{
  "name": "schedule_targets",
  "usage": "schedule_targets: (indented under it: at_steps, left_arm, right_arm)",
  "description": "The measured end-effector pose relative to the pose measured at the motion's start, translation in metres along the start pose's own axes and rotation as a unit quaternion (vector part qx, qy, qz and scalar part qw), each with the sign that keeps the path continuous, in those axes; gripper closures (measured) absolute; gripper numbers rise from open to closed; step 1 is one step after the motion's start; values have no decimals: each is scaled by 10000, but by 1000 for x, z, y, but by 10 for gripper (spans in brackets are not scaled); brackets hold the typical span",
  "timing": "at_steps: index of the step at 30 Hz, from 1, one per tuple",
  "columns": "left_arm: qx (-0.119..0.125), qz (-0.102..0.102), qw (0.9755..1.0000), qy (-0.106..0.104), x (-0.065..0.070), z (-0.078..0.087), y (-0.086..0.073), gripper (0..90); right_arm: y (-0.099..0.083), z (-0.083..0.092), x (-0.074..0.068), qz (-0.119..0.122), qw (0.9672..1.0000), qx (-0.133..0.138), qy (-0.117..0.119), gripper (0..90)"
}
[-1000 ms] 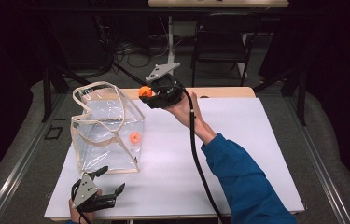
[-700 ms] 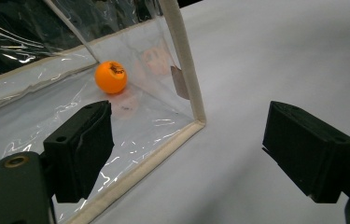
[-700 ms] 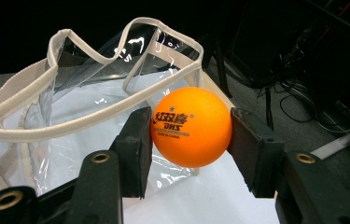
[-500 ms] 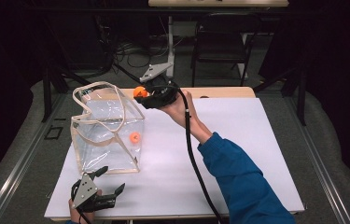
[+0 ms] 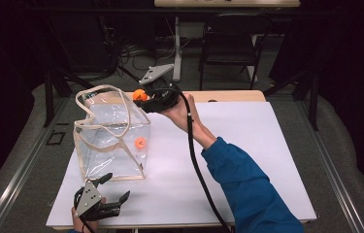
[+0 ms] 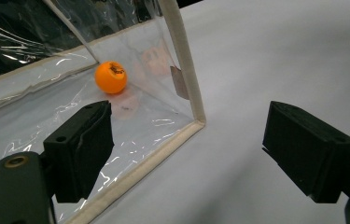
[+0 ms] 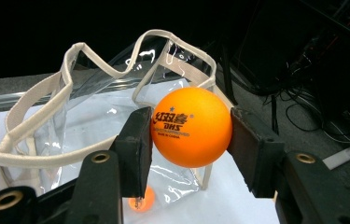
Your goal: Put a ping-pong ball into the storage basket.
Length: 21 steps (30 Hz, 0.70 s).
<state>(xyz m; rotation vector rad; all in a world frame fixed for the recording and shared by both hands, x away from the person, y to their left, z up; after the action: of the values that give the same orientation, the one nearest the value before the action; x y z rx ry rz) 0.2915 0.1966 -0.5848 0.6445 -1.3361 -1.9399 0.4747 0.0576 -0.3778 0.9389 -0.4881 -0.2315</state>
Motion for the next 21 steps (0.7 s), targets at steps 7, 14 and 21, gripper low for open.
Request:
schedule_targets:
  at_steps: [7,14,21]
  left_arm:
    - [-1,-14,10000,-5,0,0,0,160]
    - [6,-9,10000,-1,0,0,0,160]
    - [23,34,10000,7,0,0,0,160]
  right_arm:
    - [5,-3,-4,31,10000,11,42,505]
    - [10,-8,-7,45,9999,29,101,505]
    - [14,-13,-12,78,9998,37,176,505]
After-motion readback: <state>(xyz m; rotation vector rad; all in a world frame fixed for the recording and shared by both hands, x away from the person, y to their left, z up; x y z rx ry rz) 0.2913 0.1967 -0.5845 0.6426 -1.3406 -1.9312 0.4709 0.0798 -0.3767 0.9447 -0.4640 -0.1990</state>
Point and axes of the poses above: each handheld gripper's, and its own axes: z roughly backward along the jaws, y roughly out of its top, x roughly to its right, the point moved 8 cm from there along -z, roughly forward along the jaws, and after that the axes turned 7 degrees about z, right-handed, at the moved point
